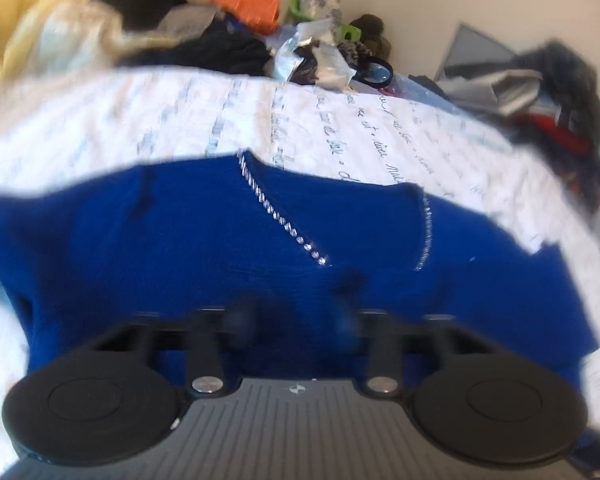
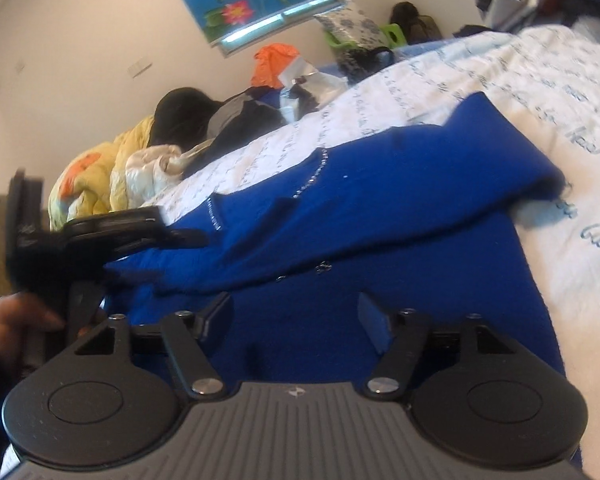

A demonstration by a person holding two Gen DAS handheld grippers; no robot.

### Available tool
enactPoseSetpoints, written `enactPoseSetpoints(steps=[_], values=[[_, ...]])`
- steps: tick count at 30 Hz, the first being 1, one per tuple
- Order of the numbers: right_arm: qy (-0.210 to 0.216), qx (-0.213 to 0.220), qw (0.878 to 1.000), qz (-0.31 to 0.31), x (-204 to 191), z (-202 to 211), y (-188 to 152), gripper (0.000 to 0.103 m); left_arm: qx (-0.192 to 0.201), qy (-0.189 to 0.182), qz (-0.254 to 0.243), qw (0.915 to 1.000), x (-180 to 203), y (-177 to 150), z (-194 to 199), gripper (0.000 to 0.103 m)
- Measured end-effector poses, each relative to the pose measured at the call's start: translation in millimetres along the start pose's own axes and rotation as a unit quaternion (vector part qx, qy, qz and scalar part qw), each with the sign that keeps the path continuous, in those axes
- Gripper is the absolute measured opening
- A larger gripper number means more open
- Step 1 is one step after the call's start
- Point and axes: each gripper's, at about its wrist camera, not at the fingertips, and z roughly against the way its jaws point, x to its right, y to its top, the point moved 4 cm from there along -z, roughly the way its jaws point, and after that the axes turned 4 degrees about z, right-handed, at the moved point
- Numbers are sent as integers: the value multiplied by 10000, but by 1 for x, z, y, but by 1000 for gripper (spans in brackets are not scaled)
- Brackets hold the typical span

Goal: Fold small clothes

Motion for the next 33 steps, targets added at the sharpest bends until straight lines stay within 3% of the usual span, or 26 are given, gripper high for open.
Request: enactPoseSetpoints(steps=[1, 3, 5, 9, 13, 18, 20, 21, 23, 25, 27, 30, 33], values=[[5, -3, 10000, 15, -1, 0, 0, 74, 57, -10, -69, 10000, 2, 1, 1, 14], [33, -6, 10000, 6, -1, -1, 0, 74, 172, -46, -176, 9997, 5, 6, 6, 14], [74, 5, 10000, -55, 1, -1, 0, 75, 527, -19, -306, 9981, 5, 16, 20, 14], [129, 22, 9998, -149, 3, 0, 0, 75, 1139, 346, -397, 9921, -11, 41, 53, 14], [124, 13, 9998, -121, 2, -1, 1, 76, 964, 900, -412, 9904, -46, 46, 47, 14], [134, 15, 9998, -140, 3, -2, 2, 77, 447, 1231, -556, 9898, -72, 17, 14, 14], [143, 8, 9998, -147, 3, -2, 2, 77, 358, 1293, -715, 9884, -71, 9, 7, 21], [180, -23, 9997, -180, 4, -2, 3, 77, 404, 1372, -756, 9868, -71, 8, 9, 32], [506, -102, 9972, -550, 15, 4, 15, 77, 533, 1405, -539, 9872, -72, 15, 27, 55], [737, 267, 9913, -1060, 38, 21, 47, 77, 1027, 1064, -227, 9887, -68, 19, 59, 93], [331, 556, 9916, -1124, 67, 26, 88, 77, 1314, 538, -182, 9897, -56, 17, 75, 98], [-508, -213, 9947, -864, 113, -19, 126, 77, 1025, -10, -77, 9947, -41, 7, 62, 97], [-957, -948, 9885, -692, 140, -65, 131, 75, 649, -35, 258, 9975, -44, -9, 36, 90]])
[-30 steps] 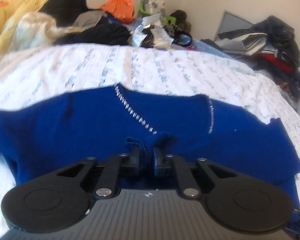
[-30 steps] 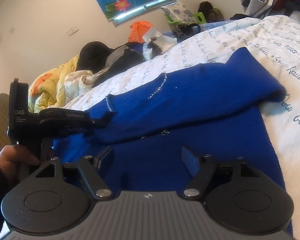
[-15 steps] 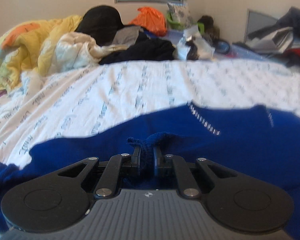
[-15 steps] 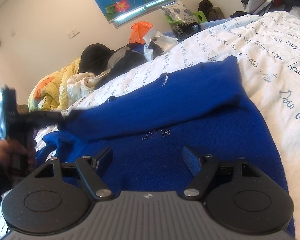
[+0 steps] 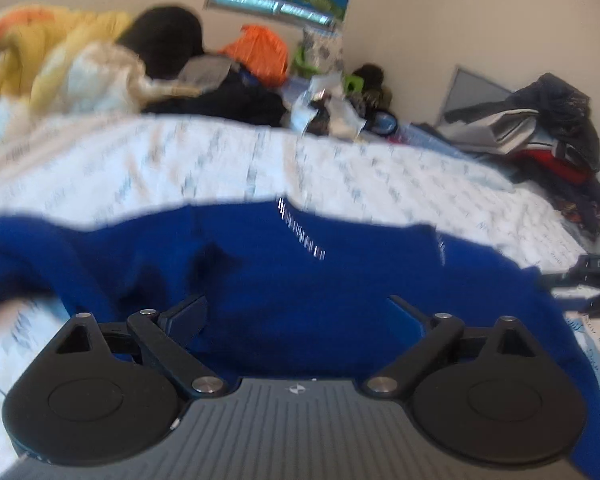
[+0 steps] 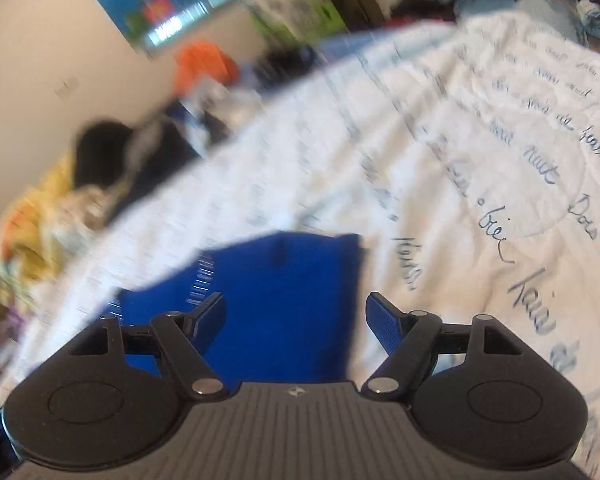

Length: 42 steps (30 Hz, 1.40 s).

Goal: Fold small clothes

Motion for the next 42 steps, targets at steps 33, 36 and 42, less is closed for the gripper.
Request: enactPoseSetpoints(steps=[33, 36, 42], values=[[-621, 796, 9691, 2252, -82, -24, -51, 65, -86, -261, 49, 9996, -5, 0, -21, 102], [-556, 797, 9705, 2208, -80, -23, -51, 67, 366, -523, 525, 9966, -25, 6, 24, 103], [-499, 855, 9727, 2100, -78, -18, -53, 67, 1501, 996, 185, 9835, -121, 44, 118, 103]])
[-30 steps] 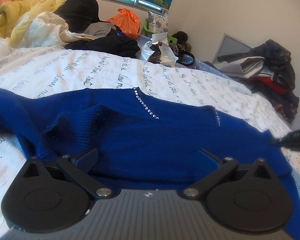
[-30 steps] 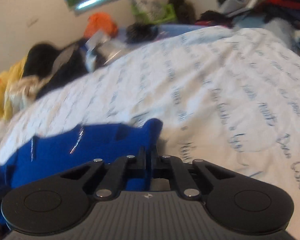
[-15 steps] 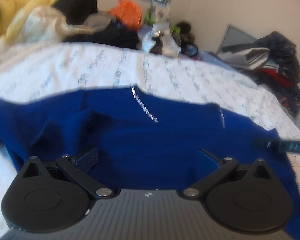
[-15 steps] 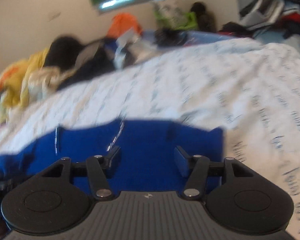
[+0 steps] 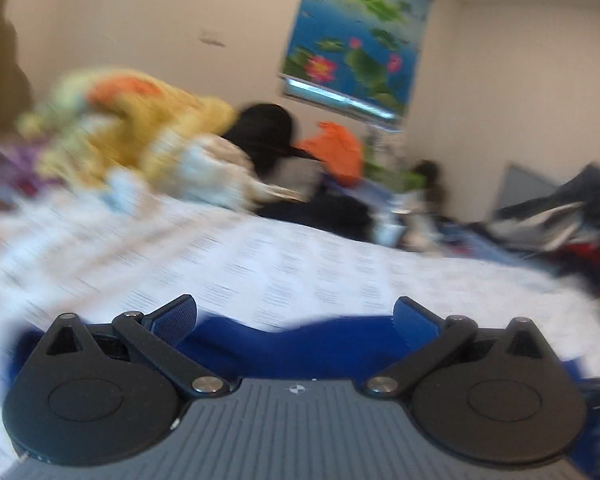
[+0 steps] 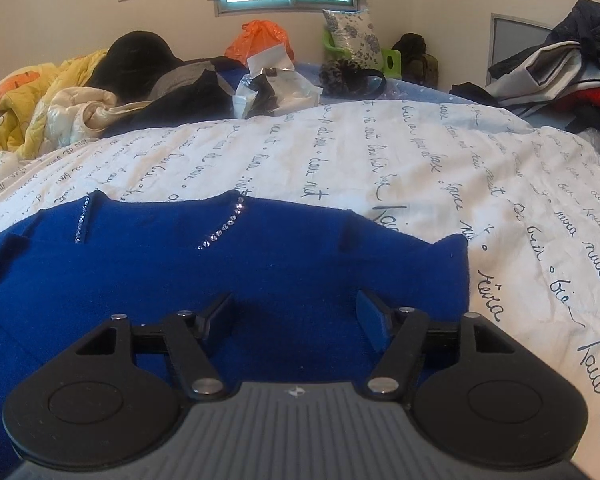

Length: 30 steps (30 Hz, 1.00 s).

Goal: Fold small clothes

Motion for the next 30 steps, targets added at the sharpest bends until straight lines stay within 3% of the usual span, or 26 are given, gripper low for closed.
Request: enactPoseSetpoints(steps=[3, 5, 7, 11, 12, 13, 15, 17, 20, 22, 26, 30], values=[[-3, 7, 10000, -8, 1, 1, -1, 67, -439, 973, -364, 9936, -59, 16, -15, 103], [1, 16, 10000, -32, 2, 1, -1, 67, -1116, 1043, -147, 9881, -90, 13, -31, 102], [16, 24, 10000, -67, 2, 1, -1, 67, -1732, 708, 173, 9822, -105, 2, -43, 99], [44, 34, 9999, -112, 3, 2, -1, 67, -2061, 675, 254, 9759, -116, -16, -48, 89], [51, 36, 9999, -120, 4, 2, -1, 67, -2083, 757, 207, 9749, -120, -17, -48, 77], [58, 37, 9999, -129, 4, 2, 0, 67, -2121, 839, 198, 9734, -125, -18, -49, 56], [78, 44, 9998, -153, 5, 2, 0, 67, -2200, 992, 259, 9701, -136, -20, -50, 25], [105, 52, 9998, -187, 6, 3, 0, 67, -2150, 997, 243, 9712, -142, -14, -46, 15], [128, 61, 9997, -219, 6, 3, 0, 67, -1973, 1045, 99, 9747, -140, -4, -33, 12], [131, 60, 9997, -222, 7, 4, 0, 67, -1683, 1027, 314, 9799, -139, 10, -20, 11], [129, 59, 9997, -219, 7, 4, 0, 67, -1000, 655, 1061, 9871, -136, 42, 7, 11], [129, 59, 9997, -216, 7, 4, 0, 67, -351, 133, 1320, 9905, -92, 78, 28, 11]])
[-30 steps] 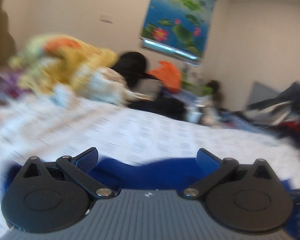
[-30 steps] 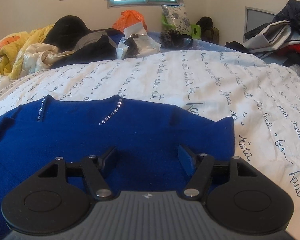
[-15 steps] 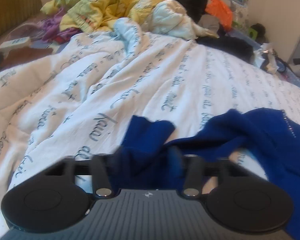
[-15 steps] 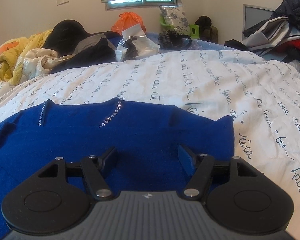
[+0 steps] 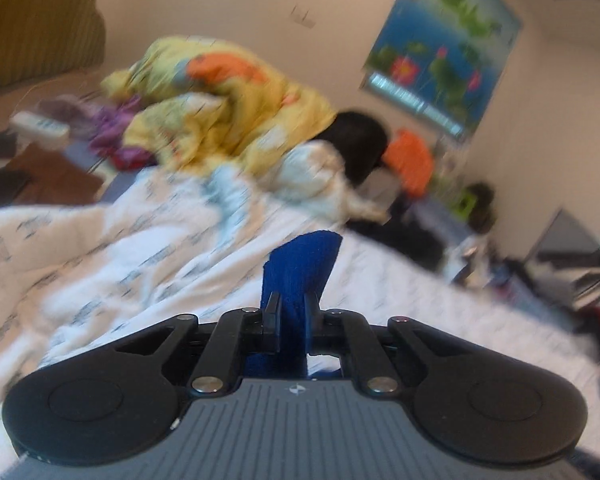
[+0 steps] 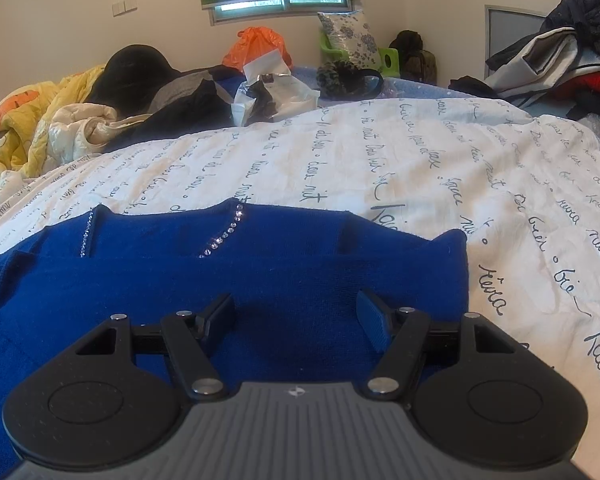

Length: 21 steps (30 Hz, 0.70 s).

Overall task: Fold small clothes
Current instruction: 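Grasp the other sleeve with the left gripper and fold it across the body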

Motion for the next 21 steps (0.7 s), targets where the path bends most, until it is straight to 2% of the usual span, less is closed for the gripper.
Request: enactPoseSetpoints(steps=[4, 6, 7, 10, 12, 13, 14, 15, 16, 17, 18, 21], values=[[8, 1, 10000, -7, 0, 0, 0, 67, 630, -806, -394, 9940, 94, 14, 16, 11], [11, 1, 10000, -11, 0, 0, 0, 67, 823, -1310, -647, 9858, 145, 15, 25, 11], [13, 2, 10000, -16, 0, 0, 0, 67, 906, -1563, -933, 9791, 171, 11, 29, 11], [80, 27, 9999, -123, 3, 1, 1, 67, 1049, -2098, -2225, 9463, 242, -23, 32, 11], [187, 66, 9994, -294, 8, 2, 1, 67, 644, -2743, -2781, 9183, 276, -62, 25, 12], [249, 88, 9989, -392, 11, 3, 1, 67, 272, -3085, -3053, 9005, 289, -86, 20, 22], [299, 104, 9984, -469, 13, 3, 1, 67, -90, -3256, -3291, 8863, 300, -109, 14, 28], [343, 117, 9979, -536, 14, 4, 1, 67, -342, -3270, -3413, 8806, 305, -132, 8, 40], [385, 128, 9974, -596, 16, 4, 1, 67, -478, -3174, -3402, 8839, 304, -151, 2, 61], [425, 139, 9969, -652, 18, 5, 1, 67, -565, -3137, -3278, 8894, 299, -166, -2, 73], [465, 150, 9962, -717, 19, 6, 1, 67, -660, -3158, -3056, 8959, 289, -179, -5, 89], [549, 167, 9948, -841, 22, 6, 1, 67, -1136, -3042, -2187, 9202, 249, -208, -18, 90]])
